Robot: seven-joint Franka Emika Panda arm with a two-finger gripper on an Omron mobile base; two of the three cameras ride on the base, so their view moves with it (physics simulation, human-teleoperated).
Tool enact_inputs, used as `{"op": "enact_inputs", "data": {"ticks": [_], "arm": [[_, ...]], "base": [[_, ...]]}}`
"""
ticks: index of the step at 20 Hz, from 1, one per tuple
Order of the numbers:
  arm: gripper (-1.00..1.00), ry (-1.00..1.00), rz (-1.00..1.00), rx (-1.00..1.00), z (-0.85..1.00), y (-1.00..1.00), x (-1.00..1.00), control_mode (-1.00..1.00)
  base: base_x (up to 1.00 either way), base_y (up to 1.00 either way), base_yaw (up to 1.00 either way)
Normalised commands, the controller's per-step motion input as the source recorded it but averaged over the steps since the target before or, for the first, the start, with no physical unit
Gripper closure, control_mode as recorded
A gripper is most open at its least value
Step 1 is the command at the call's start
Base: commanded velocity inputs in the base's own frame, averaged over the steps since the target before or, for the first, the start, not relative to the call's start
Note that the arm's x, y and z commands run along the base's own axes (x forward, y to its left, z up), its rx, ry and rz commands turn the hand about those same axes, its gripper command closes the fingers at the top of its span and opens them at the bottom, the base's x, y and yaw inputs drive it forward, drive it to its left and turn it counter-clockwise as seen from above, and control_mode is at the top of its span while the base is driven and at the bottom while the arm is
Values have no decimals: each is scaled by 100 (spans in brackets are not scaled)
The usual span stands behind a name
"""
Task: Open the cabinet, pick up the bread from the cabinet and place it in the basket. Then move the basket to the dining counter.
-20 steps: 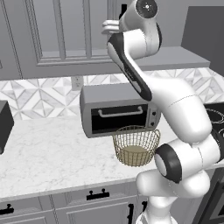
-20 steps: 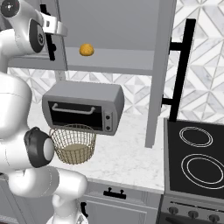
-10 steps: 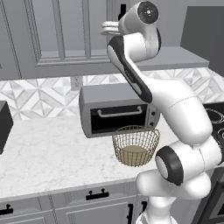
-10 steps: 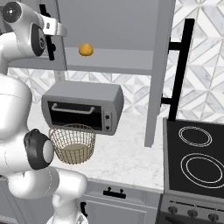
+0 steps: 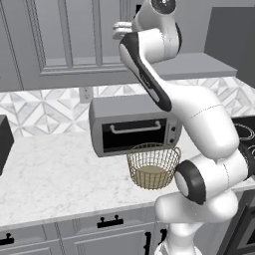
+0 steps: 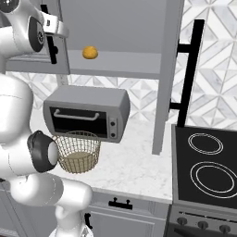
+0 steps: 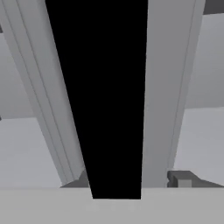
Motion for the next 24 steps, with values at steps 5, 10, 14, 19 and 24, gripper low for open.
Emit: {"op": "enact_inputs", "data": {"ticks": [5,10,14,19,24], "arm": [[100,2,1,-7,-72,100,35,-100],[100,0,4,-3,-76,100,34,-100],[100,3,15,0,-45,100,5,-100],[100,0,16,-3,-9,100,-49,-100],[100,-4,13,-5,-6,100,-78,-100]], "base": [[0,0,0],[0,0,0],[0,0,0],[0,0,0],[0,0,0]]}}
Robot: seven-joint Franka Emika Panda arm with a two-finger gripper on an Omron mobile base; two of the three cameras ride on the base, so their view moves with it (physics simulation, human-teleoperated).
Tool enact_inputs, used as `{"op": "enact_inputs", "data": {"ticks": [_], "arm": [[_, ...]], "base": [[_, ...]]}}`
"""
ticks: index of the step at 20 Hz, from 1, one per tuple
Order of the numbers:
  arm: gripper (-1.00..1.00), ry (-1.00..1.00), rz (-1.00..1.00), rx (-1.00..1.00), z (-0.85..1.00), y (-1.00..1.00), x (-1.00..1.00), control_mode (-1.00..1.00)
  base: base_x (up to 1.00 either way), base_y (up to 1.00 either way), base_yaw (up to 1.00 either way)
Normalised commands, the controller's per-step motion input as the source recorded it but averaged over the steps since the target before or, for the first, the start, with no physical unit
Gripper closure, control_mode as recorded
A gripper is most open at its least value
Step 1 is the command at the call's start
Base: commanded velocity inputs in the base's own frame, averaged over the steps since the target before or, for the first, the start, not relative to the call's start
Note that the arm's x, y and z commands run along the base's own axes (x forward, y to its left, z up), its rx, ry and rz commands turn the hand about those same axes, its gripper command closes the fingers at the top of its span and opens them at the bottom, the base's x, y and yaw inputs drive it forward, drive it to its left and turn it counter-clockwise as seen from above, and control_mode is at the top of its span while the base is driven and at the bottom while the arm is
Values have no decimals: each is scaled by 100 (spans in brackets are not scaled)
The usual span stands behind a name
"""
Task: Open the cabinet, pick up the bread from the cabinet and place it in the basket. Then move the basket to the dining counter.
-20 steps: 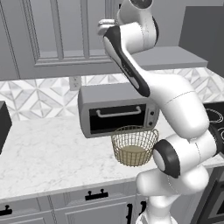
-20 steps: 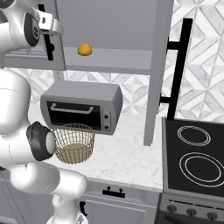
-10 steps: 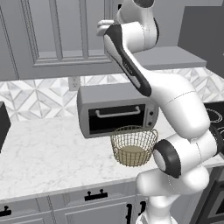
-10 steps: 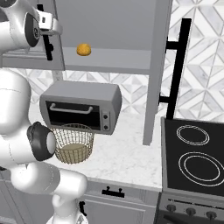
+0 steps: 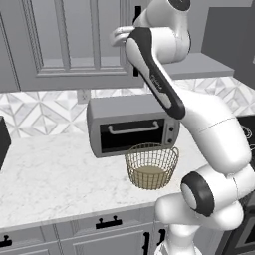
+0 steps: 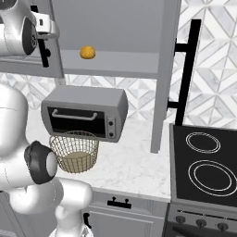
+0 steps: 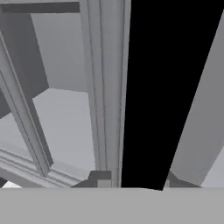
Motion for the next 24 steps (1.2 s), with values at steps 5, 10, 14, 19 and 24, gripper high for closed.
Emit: {"op": "enact_inputs", "data": {"ticks": [5,10,14,19,24], "arm": [[100,-4,8,-1,-4,100,-83,-100],[100,0,1,0,-10,100,-91,-100],[100,0,0,4,-1,100,-99,-100],[100,0,0,6,-5,100,-100,-100],[100,0,0,7,-12,100,-100,-100]], "base": [[0,0,0],[0,0,0],[0,0,0],[0,0,0],[0,0,0]]}}
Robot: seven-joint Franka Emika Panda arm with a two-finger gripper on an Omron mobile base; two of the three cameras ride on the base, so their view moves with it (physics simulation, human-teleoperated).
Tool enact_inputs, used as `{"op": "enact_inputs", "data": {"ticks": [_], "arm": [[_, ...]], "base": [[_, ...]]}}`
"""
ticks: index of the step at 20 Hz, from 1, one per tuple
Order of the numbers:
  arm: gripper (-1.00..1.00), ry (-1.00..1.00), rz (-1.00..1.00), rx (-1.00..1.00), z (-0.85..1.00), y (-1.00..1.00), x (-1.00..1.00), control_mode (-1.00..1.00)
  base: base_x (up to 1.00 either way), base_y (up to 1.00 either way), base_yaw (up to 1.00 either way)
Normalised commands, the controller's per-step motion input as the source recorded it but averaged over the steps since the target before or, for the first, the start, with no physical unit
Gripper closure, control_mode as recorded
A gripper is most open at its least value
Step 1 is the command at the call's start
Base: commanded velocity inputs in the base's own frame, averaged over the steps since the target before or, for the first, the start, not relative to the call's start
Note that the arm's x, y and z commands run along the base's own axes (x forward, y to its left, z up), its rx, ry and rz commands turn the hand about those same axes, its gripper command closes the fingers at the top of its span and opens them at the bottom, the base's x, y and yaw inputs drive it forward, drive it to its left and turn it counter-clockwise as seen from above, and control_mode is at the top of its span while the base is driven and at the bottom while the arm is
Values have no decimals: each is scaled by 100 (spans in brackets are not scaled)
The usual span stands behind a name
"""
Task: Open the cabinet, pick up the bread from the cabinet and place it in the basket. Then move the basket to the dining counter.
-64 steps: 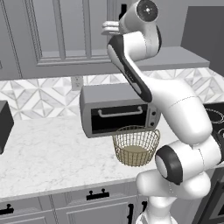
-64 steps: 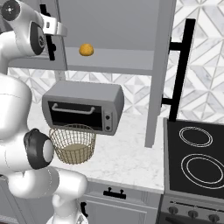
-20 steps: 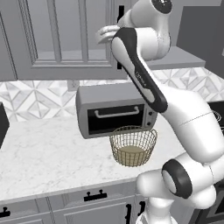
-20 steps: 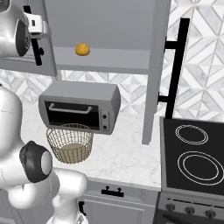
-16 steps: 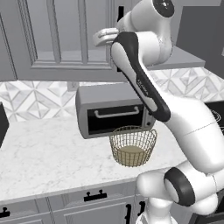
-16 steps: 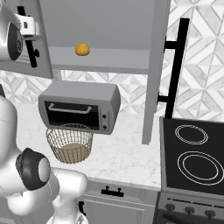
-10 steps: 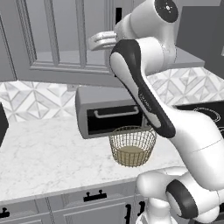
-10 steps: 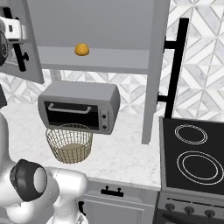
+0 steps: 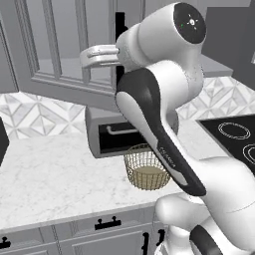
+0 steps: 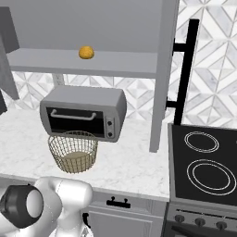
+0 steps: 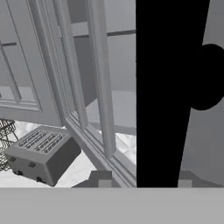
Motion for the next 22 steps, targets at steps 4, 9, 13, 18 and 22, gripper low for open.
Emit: {"op": "enact_inputs", "data": {"ticks": [4,9,13,18,22], "arm": [[100,0,0,5,-34,100,-100,-100],[100,0,1,11,-25,100,-100,-100],[100,-7,0,20,-3,41,-100,-100],[100,-13,-6,17,11,-94,-100,-100],[100,-12,-6,29,1,-96,-93,-100]], "base": [[0,0,0],[0,0,0],[0,0,0],[0,0,0],[0,0,0]]}}
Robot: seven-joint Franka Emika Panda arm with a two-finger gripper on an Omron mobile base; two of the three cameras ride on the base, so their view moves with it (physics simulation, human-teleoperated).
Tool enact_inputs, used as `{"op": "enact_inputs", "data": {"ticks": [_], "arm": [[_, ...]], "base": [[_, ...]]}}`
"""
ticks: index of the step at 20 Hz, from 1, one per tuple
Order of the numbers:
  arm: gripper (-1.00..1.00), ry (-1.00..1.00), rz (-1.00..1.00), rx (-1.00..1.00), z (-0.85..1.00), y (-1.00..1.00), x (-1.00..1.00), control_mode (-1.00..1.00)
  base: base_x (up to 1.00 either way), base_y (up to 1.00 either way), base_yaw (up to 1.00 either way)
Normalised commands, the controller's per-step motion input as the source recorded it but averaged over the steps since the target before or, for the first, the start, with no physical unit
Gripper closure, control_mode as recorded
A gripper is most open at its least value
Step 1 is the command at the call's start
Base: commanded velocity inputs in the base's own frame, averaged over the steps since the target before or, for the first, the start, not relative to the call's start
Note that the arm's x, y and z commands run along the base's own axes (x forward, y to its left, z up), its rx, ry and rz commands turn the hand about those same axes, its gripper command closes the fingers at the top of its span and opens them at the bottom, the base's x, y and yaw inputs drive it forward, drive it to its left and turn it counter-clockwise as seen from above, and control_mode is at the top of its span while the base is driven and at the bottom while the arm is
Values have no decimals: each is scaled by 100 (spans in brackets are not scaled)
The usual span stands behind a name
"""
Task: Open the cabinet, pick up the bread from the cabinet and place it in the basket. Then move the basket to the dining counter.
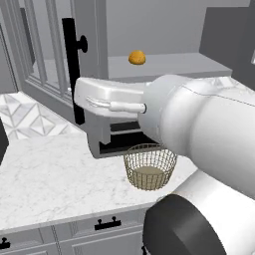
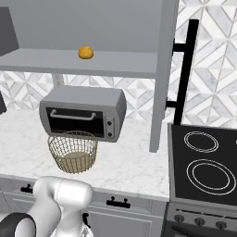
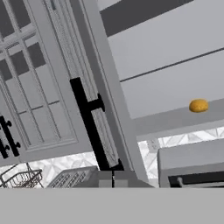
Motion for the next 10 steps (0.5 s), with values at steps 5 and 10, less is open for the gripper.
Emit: {"op": "enact_inputs", "data": {"ticks": [5,10], "arm": [[100,1,-1,3,0,-100,-18,-100],[100,6,1,19,0,-72,38,-100]], "base": [[0,0,0],[0,0,0]]}}
